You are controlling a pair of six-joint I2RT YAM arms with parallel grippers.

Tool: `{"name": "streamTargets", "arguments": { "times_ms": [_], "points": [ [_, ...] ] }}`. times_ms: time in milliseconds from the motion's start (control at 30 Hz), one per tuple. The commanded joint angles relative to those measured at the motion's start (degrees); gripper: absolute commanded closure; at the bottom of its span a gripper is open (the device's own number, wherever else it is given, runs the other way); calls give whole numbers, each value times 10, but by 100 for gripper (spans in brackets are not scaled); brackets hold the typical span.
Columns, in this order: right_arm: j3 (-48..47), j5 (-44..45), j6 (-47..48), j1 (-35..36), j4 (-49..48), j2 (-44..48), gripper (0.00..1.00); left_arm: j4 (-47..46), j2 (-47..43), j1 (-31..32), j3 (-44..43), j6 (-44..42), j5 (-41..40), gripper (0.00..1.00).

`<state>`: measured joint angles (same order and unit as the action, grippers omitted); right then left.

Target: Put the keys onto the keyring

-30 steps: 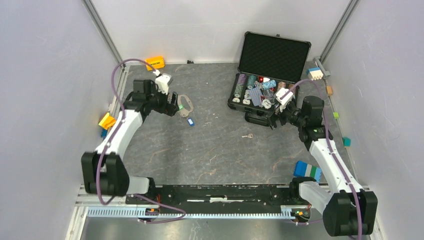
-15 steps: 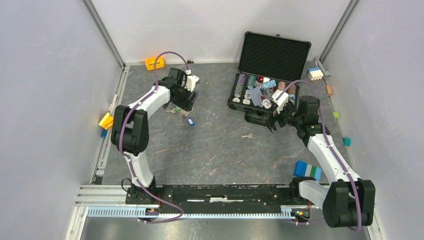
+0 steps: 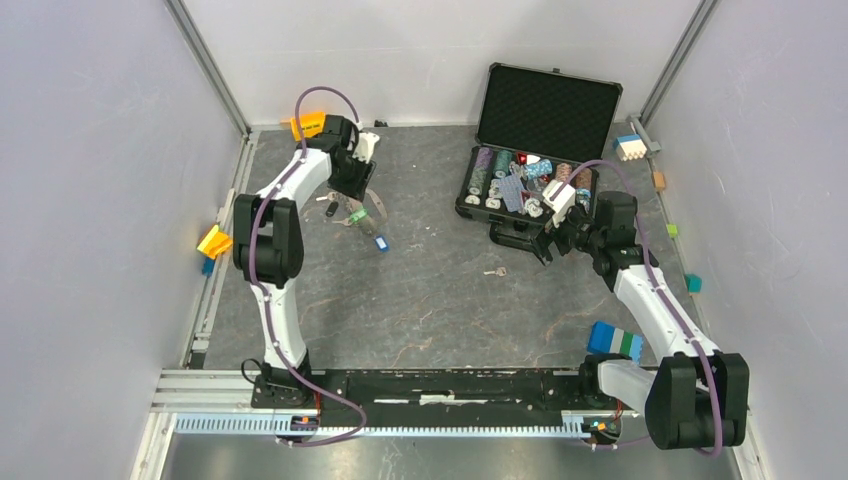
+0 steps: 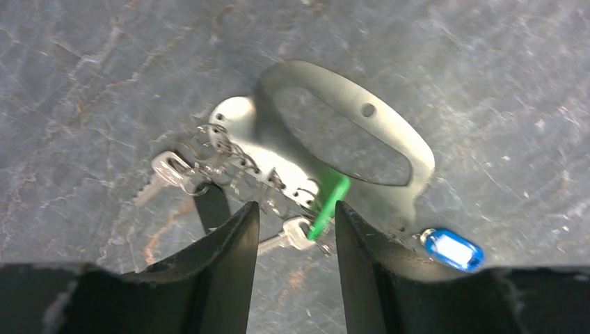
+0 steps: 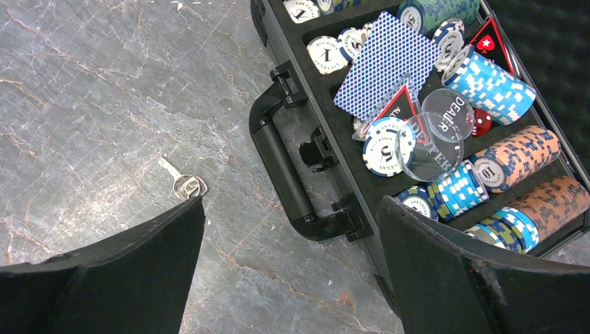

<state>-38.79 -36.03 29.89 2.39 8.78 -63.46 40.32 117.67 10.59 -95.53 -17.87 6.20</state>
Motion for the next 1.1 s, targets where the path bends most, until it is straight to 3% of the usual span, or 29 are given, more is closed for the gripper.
{"name": "streamTargets", "arguments": {
  "times_ms": [0,367,700,1067],
  "points": [
    [-23,-5,6,-2,-3,-2,2,48,44,-19,-70,-4,16,51],
    [-21,-7,6,-2,-4,0,2,74,96,-28,-114,-13,8,66],
    [-20,-9,8,-2,-3,1,2,73,103,-28,-102,-15,0,68],
    [-20,-14,7,-2,-3,4,2,73,95,-29,-82,-18,-20,80]
  ]
}}
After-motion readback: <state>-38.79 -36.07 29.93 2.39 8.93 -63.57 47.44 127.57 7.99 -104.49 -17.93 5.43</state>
